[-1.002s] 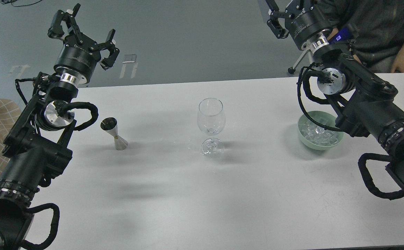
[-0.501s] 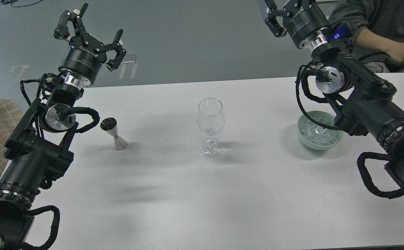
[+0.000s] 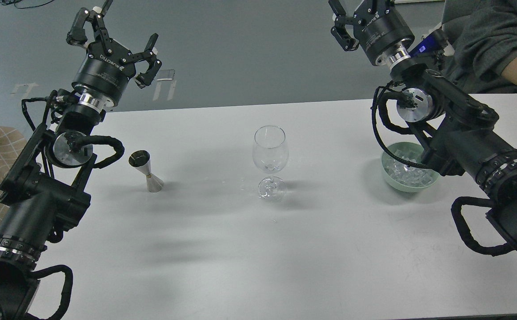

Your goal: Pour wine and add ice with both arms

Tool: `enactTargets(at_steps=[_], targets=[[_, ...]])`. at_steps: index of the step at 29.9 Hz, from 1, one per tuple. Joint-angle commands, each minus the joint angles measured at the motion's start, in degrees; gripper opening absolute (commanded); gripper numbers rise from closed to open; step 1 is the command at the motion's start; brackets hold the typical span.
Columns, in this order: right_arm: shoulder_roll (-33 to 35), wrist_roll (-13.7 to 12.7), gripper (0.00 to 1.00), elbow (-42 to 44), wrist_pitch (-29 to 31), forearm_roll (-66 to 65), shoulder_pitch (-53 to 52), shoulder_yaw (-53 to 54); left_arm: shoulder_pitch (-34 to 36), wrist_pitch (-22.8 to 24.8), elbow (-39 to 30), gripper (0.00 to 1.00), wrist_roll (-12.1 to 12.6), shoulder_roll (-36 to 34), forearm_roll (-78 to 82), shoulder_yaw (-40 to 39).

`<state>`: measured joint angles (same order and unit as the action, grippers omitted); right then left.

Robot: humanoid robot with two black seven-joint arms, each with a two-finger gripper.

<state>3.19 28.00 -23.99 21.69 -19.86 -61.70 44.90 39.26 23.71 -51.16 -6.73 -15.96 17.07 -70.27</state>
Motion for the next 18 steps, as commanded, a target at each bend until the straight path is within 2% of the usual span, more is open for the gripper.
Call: enactTargets(at_steps=[1, 10, 18], targets=[[-0.03, 0.00, 1.00, 0.00, 0.02, -0.01, 0.00, -0.08, -0.15, -0.85, -0.52, 0.97, 0.05, -0.03, -0.02, -0.05], [0.06, 0.00, 1.00, 0.09, -0.06, -0.09, -0.35, -0.25, -1.11, -4.63, -3.32, 0.98, 0.05, -0.30, -0.02, -0.05], [0.06, 0.00, 1.00, 0.09, -0.06, -0.09, -0.44, -0.25, -1.46, -4.81, -3.86, 0.98, 0.05, -0.82, -0.02, -0.05]])
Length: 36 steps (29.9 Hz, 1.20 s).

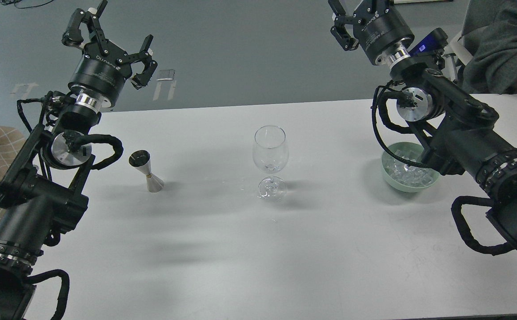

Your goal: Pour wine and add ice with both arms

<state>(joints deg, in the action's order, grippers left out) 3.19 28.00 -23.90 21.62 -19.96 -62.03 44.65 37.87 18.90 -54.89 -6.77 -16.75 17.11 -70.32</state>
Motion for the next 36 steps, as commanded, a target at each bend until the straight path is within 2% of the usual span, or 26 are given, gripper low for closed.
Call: enactTargets(at_steps=[1, 3, 5, 10, 12, 14, 17, 19, 22, 26, 36], targets=[[0.07, 0.00, 1.00, -0.01, 0.00, 0.01, -0.20, 0.00, -0.08, -0.09, -0.13, 0.98, 0.09, -0.04, -0.06, 0.00], [0.07, 0.00, 1.00, -0.01, 0.00, 0.01, -0.29, 0.00, -0.08, -0.35, -1.44, 0.98, 0.44, -0.39, -0.06, -0.08], [0.07, 0.00, 1.00, -0.09, 0.00, 0.01, -0.38, 0.00, -1.22, -2.19, -4.86, 0.98, 1.84, -1.79, -0.58, -0.87], [0.15, 0.00, 1.00, -0.01, 0.00, 0.01, -0.29, 0.00, -8.33, -10.36, -16.81, 0.96, 9.22, -4.87, -5.94, -5.09], [0.07, 0.00, 1.00, -0.01, 0.00, 0.01, -0.29, 0.00, -13.50, -15.97, -24.44, 0.96, 12.91, -5.83, -8.14, -9.12], [0.07, 0.00, 1.00, -0.01, 0.00, 0.01, -0.29, 0.00, -16.24, -19.32, -27.97, 0.96, 14.41, -5.84, -8.23, -11.24], [0.07, 0.00, 1.00, -0.01, 0.00, -0.08, -0.11, 0.00, -22.03, -26.08, -34.82, 0.96, 18.27, -4.96, -8.32, -15.98], [0.07, 0.00, 1.00, -0.01, 0.00, -0.08, -0.03, 0.00, -25.47, -27.86, -37.21, 0.96, 18.81, -4.78, -8.32, -17.40], [0.07, 0.00, 1.00, -0.01, 0.00, -0.08, -0.02, 0.00, -30.91, -27.86, -39.85, 0.96, 18.90, -3.73, -10.16, -18.71], [0.07, 0.00, 1.00, -0.01, 0.00, -0.08, 0.15, 0.00, -39.87, -27.60, -43.28, 0.96, 18.99, 1.61, -12.71, -21.44], [0.07, 0.00, 1.00, -0.01, 0.00, -0.17, 0.50, -0.09, -48.59, -23.65, -43.11, 0.96, 19.87, 9.19, -12.80, -23.02]])
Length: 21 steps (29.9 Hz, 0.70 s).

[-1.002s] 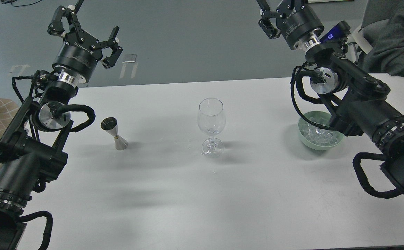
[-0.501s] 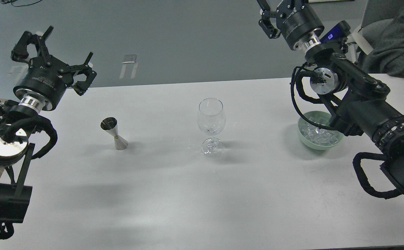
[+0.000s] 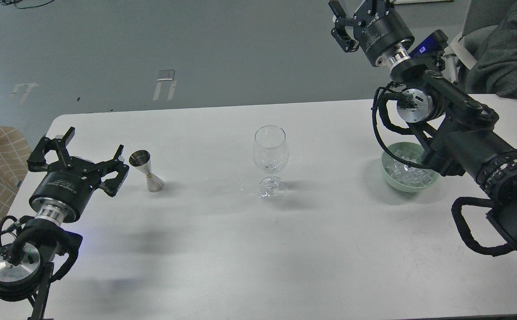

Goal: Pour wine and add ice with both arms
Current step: 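Lower the left gripper toward the silver jigger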

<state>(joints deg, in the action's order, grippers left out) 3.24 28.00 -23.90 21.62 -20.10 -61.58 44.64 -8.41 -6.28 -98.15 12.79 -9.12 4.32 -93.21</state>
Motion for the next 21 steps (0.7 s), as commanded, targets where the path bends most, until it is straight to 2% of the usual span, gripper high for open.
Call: enactTargets(at_steps=[1, 6, 12, 14, 16, 21], targets=[[0.01, 0.00, 1.00, -0.01, 0.00, -0.02, 0.14, -0.08, -3.97, 2.75, 0.15, 0.97, 0.30, 2.52, -0.01, -0.04], [0.01, 0.00, 1.00, 0.08, 0.00, -0.11, 0.06, -0.08, -6.44, 3.82, 1.46, 0.97, -0.05, 5.69, 0.43, 0.13], [0.01, 0.00, 1.00, 0.08, 0.00, -0.20, 0.06, -0.08, -5.31, 4.26, 7.43, 0.97, -0.84, 6.93, 0.87, 0.84], [0.01, 0.00, 1.00, 0.08, 0.00, -0.20, -0.03, -0.08, -3.90, 4.17, 9.90, 0.97, -1.71, 7.10, 1.22, 1.10], [0.01, 0.00, 1.00, 0.08, 0.00, -0.20, 0.06, -0.08, -1.97, 3.99, 13.84, 0.96, -4.17, 7.10, 1.57, 2.24], [0.01, 0.00, 1.00, 0.08, 0.00, -0.20, 0.14, -0.08, -0.38, 4.26, 16.49, 0.96, -4.71, 6.93, 1.57, 2.86]])
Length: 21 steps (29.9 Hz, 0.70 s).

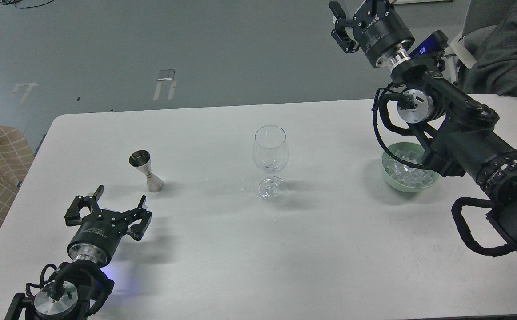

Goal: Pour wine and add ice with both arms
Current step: 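Lower the left gripper toward the silver jigger, then close the left gripper on the silver jigger and lift it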

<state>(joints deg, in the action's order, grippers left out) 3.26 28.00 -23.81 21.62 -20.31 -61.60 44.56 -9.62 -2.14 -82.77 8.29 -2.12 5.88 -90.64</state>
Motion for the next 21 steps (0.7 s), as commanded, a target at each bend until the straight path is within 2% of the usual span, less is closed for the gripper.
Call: enactTargets(at_steps=[1, 21], targets=[[-0.01, 0.00, 1.00, -0.01, 0.00, 0.01, 0.25, 0.00, 1.27, 0.12, 1.30, 0.97, -0.21, 0.09, 0.01, 0.28], [-0.09, 0.00, 1.00, 0.35, -0.52, 0.01, 0.08, -3.34, 7.07, 0.12, 5.60, 0.97, -0.38, 2.12, 0.71, 1.43]])
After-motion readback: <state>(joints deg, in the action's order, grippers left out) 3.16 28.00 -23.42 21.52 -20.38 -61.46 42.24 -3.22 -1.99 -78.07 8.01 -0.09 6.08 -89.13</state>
